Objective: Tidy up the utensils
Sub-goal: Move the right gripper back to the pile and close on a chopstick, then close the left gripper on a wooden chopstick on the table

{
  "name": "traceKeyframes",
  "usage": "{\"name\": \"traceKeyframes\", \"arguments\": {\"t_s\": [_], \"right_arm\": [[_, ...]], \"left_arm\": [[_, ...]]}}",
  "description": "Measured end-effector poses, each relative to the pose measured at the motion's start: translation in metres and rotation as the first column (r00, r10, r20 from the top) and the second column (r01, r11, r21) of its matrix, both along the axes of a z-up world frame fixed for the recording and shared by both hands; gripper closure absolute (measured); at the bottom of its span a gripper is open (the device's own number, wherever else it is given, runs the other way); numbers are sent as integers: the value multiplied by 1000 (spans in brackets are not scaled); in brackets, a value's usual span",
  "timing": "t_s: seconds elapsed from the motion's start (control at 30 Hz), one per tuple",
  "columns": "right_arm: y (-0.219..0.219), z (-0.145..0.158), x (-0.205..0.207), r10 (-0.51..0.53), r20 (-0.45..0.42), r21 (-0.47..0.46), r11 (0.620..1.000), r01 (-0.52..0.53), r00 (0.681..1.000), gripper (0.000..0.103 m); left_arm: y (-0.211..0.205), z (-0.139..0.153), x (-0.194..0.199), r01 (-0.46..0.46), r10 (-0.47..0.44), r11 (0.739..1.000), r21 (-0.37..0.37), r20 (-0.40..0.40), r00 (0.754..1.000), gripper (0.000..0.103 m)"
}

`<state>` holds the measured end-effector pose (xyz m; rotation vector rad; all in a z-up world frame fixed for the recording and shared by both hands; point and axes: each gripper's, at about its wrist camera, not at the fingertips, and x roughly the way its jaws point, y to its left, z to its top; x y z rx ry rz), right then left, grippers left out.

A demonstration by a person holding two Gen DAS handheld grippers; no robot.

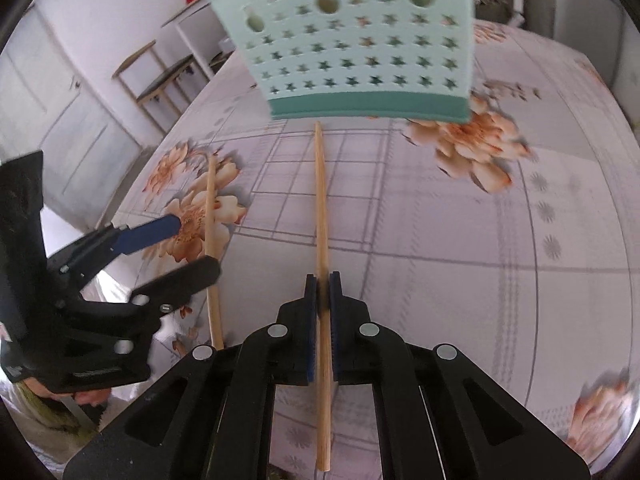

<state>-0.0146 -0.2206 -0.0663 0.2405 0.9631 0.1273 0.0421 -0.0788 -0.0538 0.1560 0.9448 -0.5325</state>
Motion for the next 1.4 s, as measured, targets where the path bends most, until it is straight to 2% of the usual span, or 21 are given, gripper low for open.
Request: {"name": "traceKeyframes", "arguments": {"t_s": [0.13,0.2,0.33,0.4,0.47,0.6,0.9,1.13,1.4], "right_arm": [[-3,0,-3,-20,4,30,999,20,1000,99],[-2,0,-4,-23,7,24,999,23,1000,99],[0,0,-5,-22,12,20,1000,22,1000,99],[-1,0,-5,-23,11,24,999,22,1000,99],[-1,0,-5,-22,12,25,999,22,1000,99],[-1,0,-5,-21,14,24,999,21,1000,99],[-1,1,-8,-10,4,17,1000,10,1000,99],[-8,1,-24,-5,-32,40,999,6,999,99],[-11,1,-40,-8,-53,35,999,10,999,99]], "left_arm": [[-14,-6,-3,15,-17,996,89,20,1000,35],[-18,-6,-6,26,-30,994,106,34,999,41],[-17,-6,-8,35,-40,994,103,50,998,53],[-13,-5,-6,26,-32,995,99,55,998,66],[-9,-4,-3,21,-27,995,93,56,998,73],[3,-4,3,17,-22,996,87,62,998,83],[27,-3,6,25,-29,997,76,50,998,91],[42,-3,-11,56,-57,996,71,11,998,92],[57,0,-25,44,-44,999,2,-61,997,92]]}}
